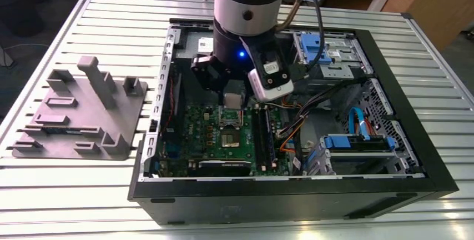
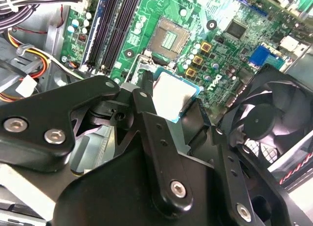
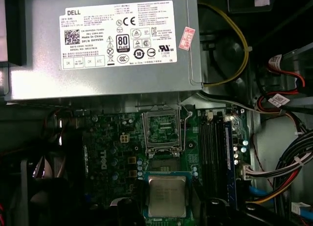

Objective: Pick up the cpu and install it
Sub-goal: 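Pick up the cpu and move it towards the insertion slot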

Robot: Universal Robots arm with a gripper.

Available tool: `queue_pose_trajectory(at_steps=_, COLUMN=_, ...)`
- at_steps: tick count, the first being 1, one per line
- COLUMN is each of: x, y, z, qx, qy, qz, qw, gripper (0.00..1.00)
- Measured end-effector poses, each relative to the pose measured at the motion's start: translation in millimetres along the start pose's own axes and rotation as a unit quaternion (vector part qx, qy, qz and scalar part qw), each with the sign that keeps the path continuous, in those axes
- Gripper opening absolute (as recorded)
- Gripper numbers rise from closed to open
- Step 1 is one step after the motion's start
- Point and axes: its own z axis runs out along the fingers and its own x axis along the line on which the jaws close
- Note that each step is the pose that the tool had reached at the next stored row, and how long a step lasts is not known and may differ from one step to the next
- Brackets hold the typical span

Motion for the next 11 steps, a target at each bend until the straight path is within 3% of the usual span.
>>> queue_pose_trajectory(at_steps=11, x=-0.1, y=-0.3, z=4.0, qx=0.0001, qy=0.0000, qz=0.000, qw=1.00000, gripper=0.47)
